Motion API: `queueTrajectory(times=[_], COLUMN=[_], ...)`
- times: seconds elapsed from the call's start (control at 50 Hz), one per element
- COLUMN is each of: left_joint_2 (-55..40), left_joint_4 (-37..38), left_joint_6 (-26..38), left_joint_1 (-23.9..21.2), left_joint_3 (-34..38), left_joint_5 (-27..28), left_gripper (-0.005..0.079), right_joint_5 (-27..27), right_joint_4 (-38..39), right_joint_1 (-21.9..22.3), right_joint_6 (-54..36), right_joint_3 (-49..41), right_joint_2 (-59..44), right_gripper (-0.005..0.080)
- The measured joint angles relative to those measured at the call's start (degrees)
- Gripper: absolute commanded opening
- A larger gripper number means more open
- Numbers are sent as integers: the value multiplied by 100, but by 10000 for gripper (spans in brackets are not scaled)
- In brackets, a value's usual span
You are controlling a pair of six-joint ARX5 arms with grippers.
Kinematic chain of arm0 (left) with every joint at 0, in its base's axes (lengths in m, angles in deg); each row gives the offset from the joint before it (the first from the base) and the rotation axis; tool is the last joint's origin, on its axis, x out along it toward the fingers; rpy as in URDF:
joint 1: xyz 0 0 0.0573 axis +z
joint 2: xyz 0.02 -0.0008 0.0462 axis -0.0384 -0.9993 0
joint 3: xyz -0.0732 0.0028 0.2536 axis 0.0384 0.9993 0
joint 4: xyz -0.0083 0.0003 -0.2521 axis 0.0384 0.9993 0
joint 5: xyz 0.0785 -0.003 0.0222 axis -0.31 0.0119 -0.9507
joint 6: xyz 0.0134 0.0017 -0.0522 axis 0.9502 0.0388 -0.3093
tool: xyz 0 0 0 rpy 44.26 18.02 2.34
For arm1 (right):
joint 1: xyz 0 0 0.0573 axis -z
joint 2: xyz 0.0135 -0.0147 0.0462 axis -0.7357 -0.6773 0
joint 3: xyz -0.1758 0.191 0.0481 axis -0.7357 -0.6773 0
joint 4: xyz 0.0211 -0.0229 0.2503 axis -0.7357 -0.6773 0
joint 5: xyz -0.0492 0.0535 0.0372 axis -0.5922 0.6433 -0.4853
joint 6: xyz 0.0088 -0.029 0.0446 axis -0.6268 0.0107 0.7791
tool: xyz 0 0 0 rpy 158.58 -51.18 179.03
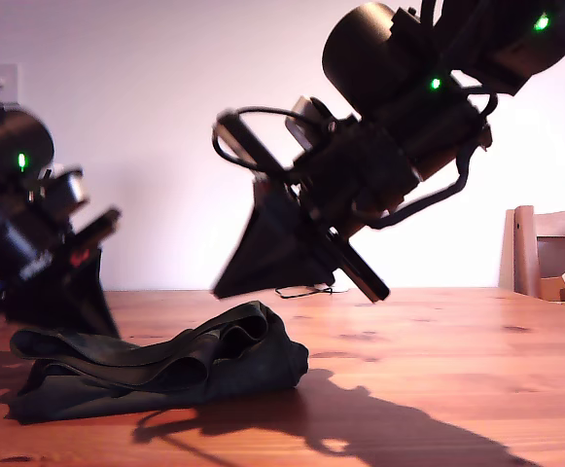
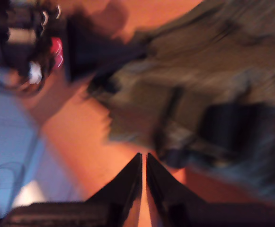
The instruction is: Fold the underwear in front of you. After folding it, place it to the left side.
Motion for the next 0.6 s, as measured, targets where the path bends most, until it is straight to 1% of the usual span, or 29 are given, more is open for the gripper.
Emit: queueTrajectory(times=[0.22, 0.34, 0.48, 0.6], left_joint_2=[9, -24, -181, -184], left_joint_4=[118, 402, 667, 907], left_joint_6=[22, 59, 76, 125], left_joint_1=[0, 0, 0, -33], left_joint_3=[0, 0, -2, -31], left_joint_5=[20, 26, 319, 376], left_gripper=[-19, -19, -19, -19], right_joint_5=[17, 0, -116, -203], right_joint_4=[48, 151, 168, 170], right_joint_1=[79, 70, 96, 201], right_joint_6=[-31, -59, -280, -490], right_joint_3=[7, 7, 9, 9], right_joint_2=[-721, -726, -726, -726], right_gripper=[-11, -11, -11, -11])
